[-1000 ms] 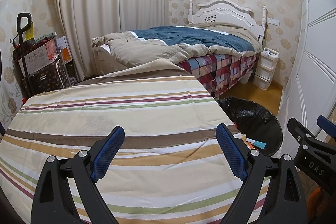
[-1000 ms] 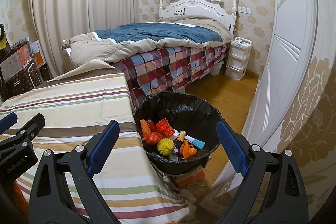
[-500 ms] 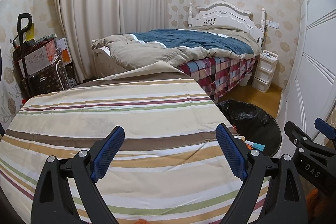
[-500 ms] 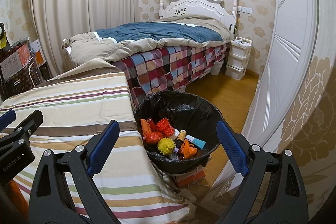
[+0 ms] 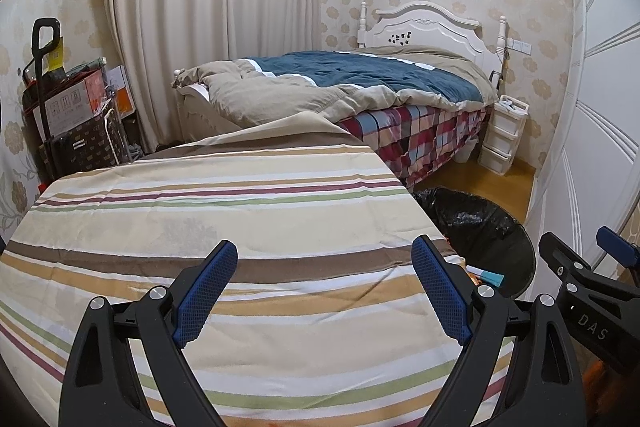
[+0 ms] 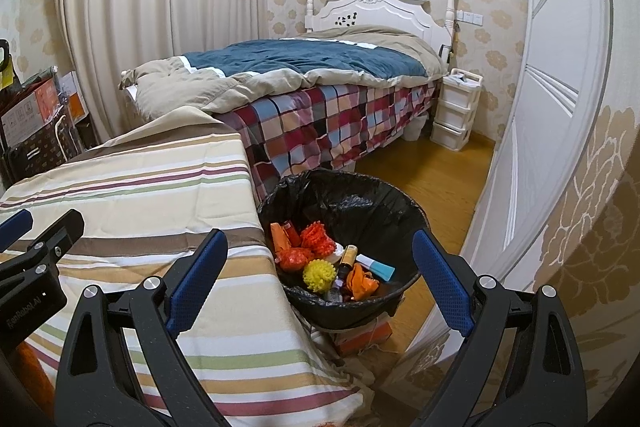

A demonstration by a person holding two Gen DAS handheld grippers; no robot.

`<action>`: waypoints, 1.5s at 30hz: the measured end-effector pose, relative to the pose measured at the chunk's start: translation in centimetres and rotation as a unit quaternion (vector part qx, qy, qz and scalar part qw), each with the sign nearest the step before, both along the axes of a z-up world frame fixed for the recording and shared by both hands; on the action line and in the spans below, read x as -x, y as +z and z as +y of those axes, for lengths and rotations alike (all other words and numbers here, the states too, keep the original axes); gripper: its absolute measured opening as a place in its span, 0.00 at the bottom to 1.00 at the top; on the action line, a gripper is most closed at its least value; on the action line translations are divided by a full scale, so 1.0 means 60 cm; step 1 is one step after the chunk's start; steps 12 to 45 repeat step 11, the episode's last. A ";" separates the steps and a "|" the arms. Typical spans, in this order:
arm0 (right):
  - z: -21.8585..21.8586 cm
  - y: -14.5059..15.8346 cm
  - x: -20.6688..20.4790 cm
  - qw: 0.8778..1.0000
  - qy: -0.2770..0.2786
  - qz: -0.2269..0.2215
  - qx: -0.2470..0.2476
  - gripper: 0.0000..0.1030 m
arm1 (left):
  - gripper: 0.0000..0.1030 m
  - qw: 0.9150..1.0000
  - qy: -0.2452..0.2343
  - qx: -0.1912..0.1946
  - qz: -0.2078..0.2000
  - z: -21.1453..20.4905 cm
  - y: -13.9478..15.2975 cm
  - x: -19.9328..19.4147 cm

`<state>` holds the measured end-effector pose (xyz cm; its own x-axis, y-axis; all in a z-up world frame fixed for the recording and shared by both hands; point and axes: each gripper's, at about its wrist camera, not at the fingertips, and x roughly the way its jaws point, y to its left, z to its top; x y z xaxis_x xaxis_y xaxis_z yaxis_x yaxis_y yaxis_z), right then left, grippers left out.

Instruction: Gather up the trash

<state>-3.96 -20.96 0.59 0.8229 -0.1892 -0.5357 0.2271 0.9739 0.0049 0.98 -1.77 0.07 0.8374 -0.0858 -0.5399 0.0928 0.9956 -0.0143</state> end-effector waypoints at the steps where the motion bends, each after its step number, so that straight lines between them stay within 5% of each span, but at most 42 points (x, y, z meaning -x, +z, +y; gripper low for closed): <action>1: 0.001 -0.002 0.001 1.000 0.001 0.001 -0.001 0.89 | 0.86 1.000 0.000 -0.002 0.000 0.001 -0.001 -0.002; 11: 0.072 -0.029 -0.042 0.998 0.050 0.030 -0.003 0.89 | 0.86 0.998 0.052 -0.018 0.025 0.075 -0.032 -0.039; 45: 0.072 -0.029 -0.042 0.998 0.050 0.030 -0.003 0.89 | 0.86 0.998 0.052 -0.018 0.025 0.075 -0.032 -0.039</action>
